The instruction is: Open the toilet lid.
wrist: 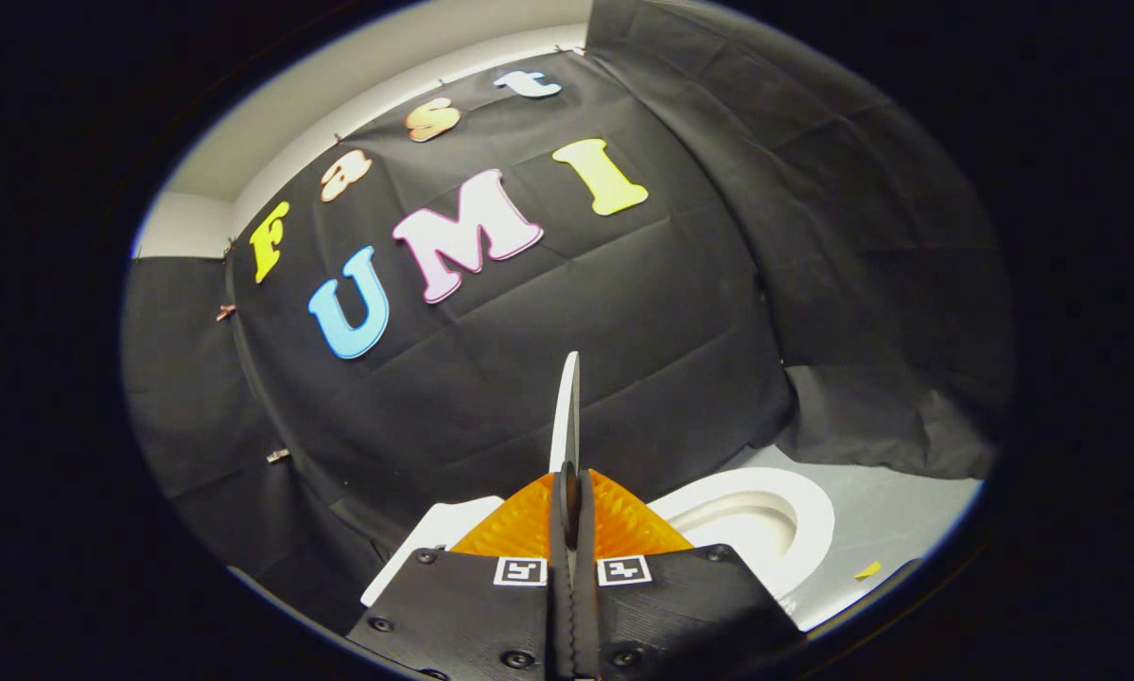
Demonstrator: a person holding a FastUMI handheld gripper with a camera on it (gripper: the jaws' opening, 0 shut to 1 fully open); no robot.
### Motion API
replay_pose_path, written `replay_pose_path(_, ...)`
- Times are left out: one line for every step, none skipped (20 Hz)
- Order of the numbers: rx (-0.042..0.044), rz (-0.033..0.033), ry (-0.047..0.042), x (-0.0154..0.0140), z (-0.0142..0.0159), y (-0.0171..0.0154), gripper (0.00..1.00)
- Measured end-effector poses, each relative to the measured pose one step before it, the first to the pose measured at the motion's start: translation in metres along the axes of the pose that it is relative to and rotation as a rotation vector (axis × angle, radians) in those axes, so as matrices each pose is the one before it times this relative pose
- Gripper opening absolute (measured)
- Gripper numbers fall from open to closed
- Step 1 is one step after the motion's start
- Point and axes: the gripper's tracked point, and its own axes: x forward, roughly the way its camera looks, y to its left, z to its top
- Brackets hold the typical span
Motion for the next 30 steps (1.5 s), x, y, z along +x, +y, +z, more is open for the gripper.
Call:
replay_pose_path(-0.01412, 0.00441, -0.00339, 0.00042, -0.00018, 0.00951, 0.05)
replay_pose_path(-0.01541, -0.00047, -0.00001, -0.00431, -0.00049, 0.00754, 0.05)
replay_pose_path(-0.01954, 0.00247, 0.00018, 0.00175, -0.00155, 0.01111, 0.05)
replay_pose_path(-0.02134, 0.00851, 0.00114, -0.00052, -0.00076, 0.01198, 0.05)
replay_pose_path(-0.02076, 0.01192, -0.00178, -0.00054, -0.00087, 0.01186, 0.05)
replay_pose_path(-0.02426, 0.01115, -0.00371, -0.00014, -0.00091, 0.01145, 0.05)
replay_pose_path(-0.02733, 0.00653, -0.00311, 0.00008, -0.00075, 0.01039, 0.05)
replay_pose_path(-0.02696, 0.00549, -0.00196, 0.00023, -0.00006, 0.01032, 0.05)
replay_pose_path(-0.02463, 0.00580, -0.00036, -0.00070, -0.00060, 0.01091, 0.05)
replay_pose_path(-0.02221, 0.00873, 0.00107, 0.00024, -0.00125, 0.01033, 0.05)
replay_pose_path(-0.02101, 0.00984, -0.00002, 0.00102, -0.00176, 0.01140, 0.05)
replay_pose_path(-0.02076, 0.00920, -0.00148, 0.00000, -0.00121, 0.01041, 0.05)
replay_pose_path(-0.01898, 0.00633, -0.00329, -0.00078, -0.00018, 0.00904, 0.05)
replay_pose_path(-0.01690, 0.00655, -0.00524, 0.00179, 0.00076, 0.00855, 0.05)
replay_pose_path(-0.01472, 0.00729, -0.00014, 0.00088, -0.00110, 0.00831, 0.05)
replay_pose_path(-0.01390, 0.00859, 0.00223, -0.00019, -0.00221, 0.00715, 0.05)
replay_pose_path(-0.01536, 0.00780, 0.00220, 0.00053, -0.00200, 0.00776, 0.05)
replay_pose_path(-0.01717, 0.00560, 0.00195, 0.00019, -0.00162, 0.00590, 0.05)
replay_pose_path(-0.01988, 0.00557, 0.00173, 0.00029, -0.00117, 0.00703, 0.05)
replay_pose_path(-0.01746, 0.00701, 0.00129, 0.00088, -0.00138, 0.00599, 0.05)
replay_pose_path(-0.01310, 0.00802, 0.00247, 0.00151, 0.00025, 0.00789, 0.05)
replay_pose_path(-0.00836, 0.01026, 0.00308, 0.00075, -0.00155, 0.00742, 0.05)
replay_pose_path(-0.00772, 0.00966, 0.00316, 0.00108, -0.00119, 0.00676, 0.05)
replay_pose_path(-0.01163, 0.00737, 0.00308, 0.00132, -0.00139, 0.00692, 0.05)
replay_pose_path(-0.01630, 0.00642, 0.00213, 0.00148, -0.00049, 0.00629, 0.05)
replay_pose_path(-0.01971, 0.00641, 0.00300, 0.00059, -0.00070, 0.00601, 0.05)
replay_pose_path(-0.01887, 0.00768, 0.00189, 0.00227, -0.00149, 0.00551, 0.05)
replay_pose_path(-0.01550, 0.00705, 0.00329, 0.00102, -0.00104, 0.00532, 0.05)
replay_pose_path(-0.01329, 0.00728, 0.00326, 0.00020, -0.00103, 0.00573, 0.05)
replay_pose_path(-0.00897, 0.00553, 0.00523, 0.00052, -0.00086, 0.00405, 0.05)
